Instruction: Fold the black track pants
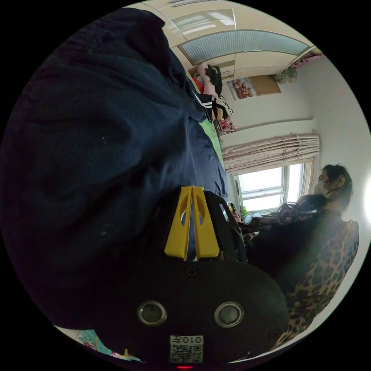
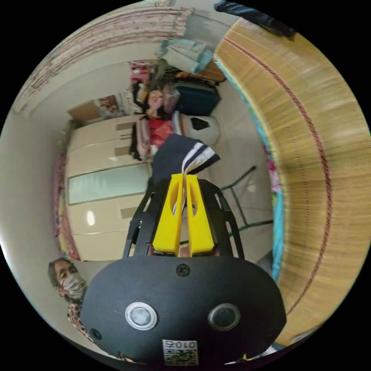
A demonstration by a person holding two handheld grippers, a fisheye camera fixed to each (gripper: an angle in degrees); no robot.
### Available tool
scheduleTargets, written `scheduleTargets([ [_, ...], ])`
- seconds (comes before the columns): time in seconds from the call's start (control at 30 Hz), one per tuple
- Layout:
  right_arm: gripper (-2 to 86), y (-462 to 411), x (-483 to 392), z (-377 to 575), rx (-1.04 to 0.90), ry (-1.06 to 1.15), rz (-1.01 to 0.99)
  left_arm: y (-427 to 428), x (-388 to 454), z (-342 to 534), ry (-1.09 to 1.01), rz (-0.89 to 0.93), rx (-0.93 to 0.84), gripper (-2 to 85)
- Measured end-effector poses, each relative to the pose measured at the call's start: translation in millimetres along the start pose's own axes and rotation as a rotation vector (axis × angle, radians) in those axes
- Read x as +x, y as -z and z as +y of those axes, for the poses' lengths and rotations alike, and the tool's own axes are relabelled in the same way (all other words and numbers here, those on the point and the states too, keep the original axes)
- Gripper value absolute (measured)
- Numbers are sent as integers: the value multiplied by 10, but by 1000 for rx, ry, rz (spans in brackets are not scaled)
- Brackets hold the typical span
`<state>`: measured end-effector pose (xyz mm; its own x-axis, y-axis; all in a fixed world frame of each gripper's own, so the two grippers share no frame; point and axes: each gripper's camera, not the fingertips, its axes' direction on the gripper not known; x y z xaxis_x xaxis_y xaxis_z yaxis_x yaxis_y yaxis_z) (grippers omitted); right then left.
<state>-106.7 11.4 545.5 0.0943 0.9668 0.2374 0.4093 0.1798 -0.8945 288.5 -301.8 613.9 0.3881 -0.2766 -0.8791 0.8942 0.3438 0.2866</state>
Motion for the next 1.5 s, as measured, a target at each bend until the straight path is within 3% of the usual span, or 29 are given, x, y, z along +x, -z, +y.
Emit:
scheduleTargets([
  [0.2,56,-396,-162,75,-127,-96,216,51,-55,-28,-6,-8,-19,-4],
  [0.33,86,61,-491,296,166,-129,209,119,-107,-24,4,63,-17,-3],
  [0.37,93,207,-674,382,270,-78,122,131,-72,-30,-23,98,-15,-3],
  [0.43,99,223,-1088,415,281,83,26,222,118,-68,-136,198,20,-2],
  [0.53,107,-368,-1878,349,-10,300,-30,432,265,-176,-218,243,126,-2],
  [0.7,117,-2264,-3000,626,-582,488,-36,890,308,-474,-189,174,350,-2],
  [0.8,124,-3265,-3419,1027,-806,537,-3,1113,402,-780,-171,8,387,-1],
  [0.9,127,-4074,-3780,1457,-907,595,88,1169,490,-1212,-179,-203,316,-1],
  [1.03,131,-4574,-4173,1706,-793,585,129,1114,668,-1738,-242,-485,241,-1],
  [1.13,135,-4599,-4502,1805,-617,634,249,1191,786,-1840,-286,-563,285,-1],
  [1.2,140,-4574,-4769,2012,-487,789,451,1221,742,-1850,-282,-549,306,-1],
  [1.37,137,-5070,-5171,2939,-532,1177,802,1079,428,-1971,-209,-539,291,-1],
  [1.5,127,-5525,-5366,3837,-420,1577,1147,947,189,-2076,-160,-430,305,-1],
])
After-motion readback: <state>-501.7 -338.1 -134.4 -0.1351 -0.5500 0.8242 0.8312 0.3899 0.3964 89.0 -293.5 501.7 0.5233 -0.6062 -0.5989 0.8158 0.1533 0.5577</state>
